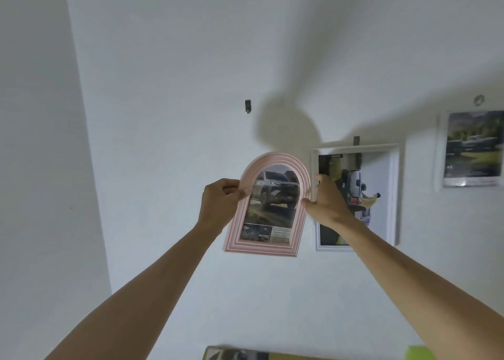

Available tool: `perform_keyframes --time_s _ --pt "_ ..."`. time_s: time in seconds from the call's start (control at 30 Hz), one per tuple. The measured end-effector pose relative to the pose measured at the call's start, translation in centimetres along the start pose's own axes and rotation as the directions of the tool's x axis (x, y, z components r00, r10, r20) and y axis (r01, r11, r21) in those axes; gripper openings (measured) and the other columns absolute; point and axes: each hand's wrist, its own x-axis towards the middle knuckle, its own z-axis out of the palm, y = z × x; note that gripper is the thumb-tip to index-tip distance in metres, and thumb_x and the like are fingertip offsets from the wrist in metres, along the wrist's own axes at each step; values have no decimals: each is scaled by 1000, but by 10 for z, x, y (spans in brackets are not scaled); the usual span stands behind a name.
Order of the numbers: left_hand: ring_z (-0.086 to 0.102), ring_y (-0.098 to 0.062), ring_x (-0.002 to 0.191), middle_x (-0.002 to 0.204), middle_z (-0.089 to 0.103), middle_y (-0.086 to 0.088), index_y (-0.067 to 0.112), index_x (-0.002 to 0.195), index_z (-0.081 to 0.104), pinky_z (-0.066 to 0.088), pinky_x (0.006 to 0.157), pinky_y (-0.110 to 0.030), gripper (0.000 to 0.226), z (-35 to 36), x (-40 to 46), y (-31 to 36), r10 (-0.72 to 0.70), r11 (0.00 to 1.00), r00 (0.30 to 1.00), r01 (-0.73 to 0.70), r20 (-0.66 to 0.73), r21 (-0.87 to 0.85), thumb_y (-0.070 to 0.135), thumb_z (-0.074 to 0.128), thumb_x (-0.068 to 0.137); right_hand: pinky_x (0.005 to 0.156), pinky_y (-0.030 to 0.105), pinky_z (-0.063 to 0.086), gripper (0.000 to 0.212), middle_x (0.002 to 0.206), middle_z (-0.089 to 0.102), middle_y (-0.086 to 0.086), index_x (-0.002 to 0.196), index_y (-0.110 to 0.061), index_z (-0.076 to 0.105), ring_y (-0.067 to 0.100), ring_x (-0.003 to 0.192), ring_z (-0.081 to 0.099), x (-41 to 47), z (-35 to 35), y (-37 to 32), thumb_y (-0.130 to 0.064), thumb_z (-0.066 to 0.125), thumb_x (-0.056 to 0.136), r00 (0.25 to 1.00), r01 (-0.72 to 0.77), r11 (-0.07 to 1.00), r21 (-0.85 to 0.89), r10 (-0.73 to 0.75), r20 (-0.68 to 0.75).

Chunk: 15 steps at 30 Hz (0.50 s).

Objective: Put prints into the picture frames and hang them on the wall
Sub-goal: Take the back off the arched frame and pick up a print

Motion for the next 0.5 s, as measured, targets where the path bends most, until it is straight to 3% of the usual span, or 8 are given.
perform_keyframes --time_s 0.17,0.3,0.37,0.43,0.5 --pt "68 -7 78 85 71 9 17 98 70 57 73 -21 21 30 -53 -1 66 979 998 -68 18 193 26 77 81 98 35 48 59 137 54 -1 142 -23 36 21 120 58 -46 -15 5 -38 64 93 996 -30 987 157 17 85" --pt "66 -3 76 79 69 14 24 90 67 57 74 -30 13 63 -107 -6 90 958 995 -96 34 269 32 70 80 89 40 59 36 119 63 -2 122 -28 50 10 88 73 -88 -29 7 -48 56 94 955 -138 913 383 20 296" --pt "65 -4 77 80 68 16 26 91 64 54 76 -29 12 78 -134 -12 126 919 990 -141 65 369 35 65 84 85 43 60 24 105 67 4 106 -26 60 14 82 74 -108 -30 7 -46 54 96 948 -167 880 444 20 317" --pt "63 -4 77 85 67 16 27 93 60 51 75 -28 11 92 -161 -21 172 861 977 -210 124 464 37 60 88 81 38 61 21 87 72 -3 93 -23 64 14 77 73 -128 -27 13 -43 57 96 945 -232 841 489 75 319" --pt "63 -7 81 95 65 15 24 99 59 52 70 -31 14 104 -189 -34 267 781 945 -328 190 531 34 59 90 66 28 62 28 82 70 -9 108 -16 62 13 70 73 -145 -20 26 -39 64 92 933 -312 822 477 170 316"
